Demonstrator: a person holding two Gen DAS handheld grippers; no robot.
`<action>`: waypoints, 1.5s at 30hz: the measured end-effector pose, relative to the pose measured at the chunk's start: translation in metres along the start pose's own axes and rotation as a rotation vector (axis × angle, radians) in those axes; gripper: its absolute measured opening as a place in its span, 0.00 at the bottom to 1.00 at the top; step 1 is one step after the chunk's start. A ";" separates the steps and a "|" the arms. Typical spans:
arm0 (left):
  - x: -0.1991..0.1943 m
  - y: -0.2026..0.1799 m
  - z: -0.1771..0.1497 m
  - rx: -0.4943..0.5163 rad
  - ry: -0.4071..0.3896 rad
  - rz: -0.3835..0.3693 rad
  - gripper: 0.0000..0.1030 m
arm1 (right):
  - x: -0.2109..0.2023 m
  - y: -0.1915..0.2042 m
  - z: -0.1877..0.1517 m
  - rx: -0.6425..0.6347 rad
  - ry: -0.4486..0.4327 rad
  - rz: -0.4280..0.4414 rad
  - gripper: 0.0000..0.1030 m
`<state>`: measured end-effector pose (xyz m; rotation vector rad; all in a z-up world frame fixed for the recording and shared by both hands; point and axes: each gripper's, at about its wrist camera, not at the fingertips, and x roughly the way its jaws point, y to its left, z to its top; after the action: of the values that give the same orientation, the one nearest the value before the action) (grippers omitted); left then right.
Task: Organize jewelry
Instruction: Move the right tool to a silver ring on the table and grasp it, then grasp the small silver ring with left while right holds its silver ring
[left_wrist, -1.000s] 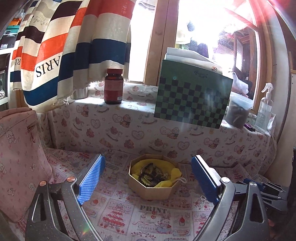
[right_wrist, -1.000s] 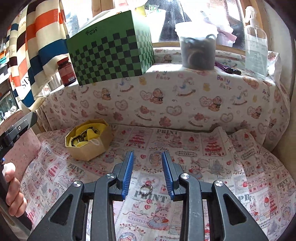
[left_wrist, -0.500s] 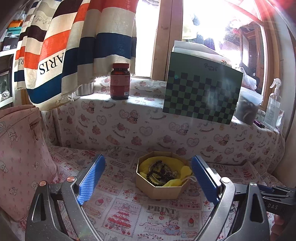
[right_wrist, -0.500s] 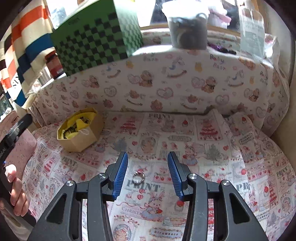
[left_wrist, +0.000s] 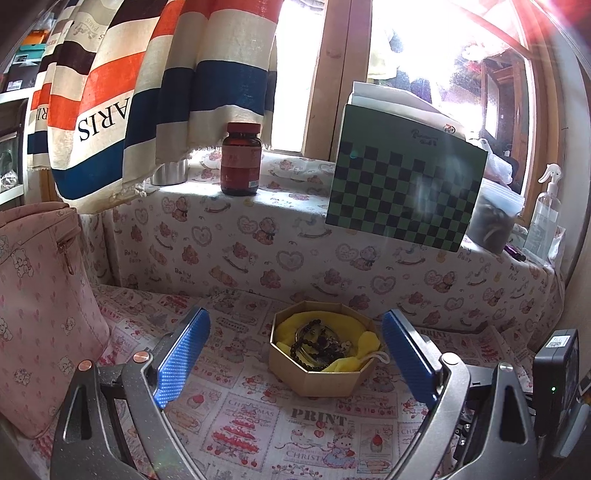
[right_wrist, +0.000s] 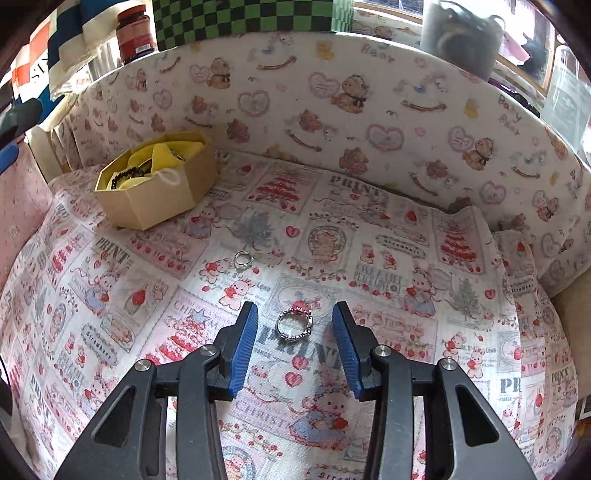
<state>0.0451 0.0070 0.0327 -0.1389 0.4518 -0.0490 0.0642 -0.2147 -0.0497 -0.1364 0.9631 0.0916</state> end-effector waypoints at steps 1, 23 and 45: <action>0.000 0.000 0.000 -0.002 0.002 0.000 0.91 | 0.001 0.001 0.000 -0.002 0.001 -0.006 0.41; 0.005 -0.003 -0.004 -0.005 0.055 -0.094 0.90 | -0.022 -0.033 0.006 0.118 -0.099 -0.002 0.22; 0.076 -0.134 -0.037 0.290 0.561 -0.182 0.40 | -0.066 -0.101 0.010 0.368 -0.211 -0.079 0.22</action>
<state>0.0949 -0.1358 -0.0134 0.1254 0.9841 -0.3367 0.0491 -0.3135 0.0177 0.1719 0.7483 -0.1426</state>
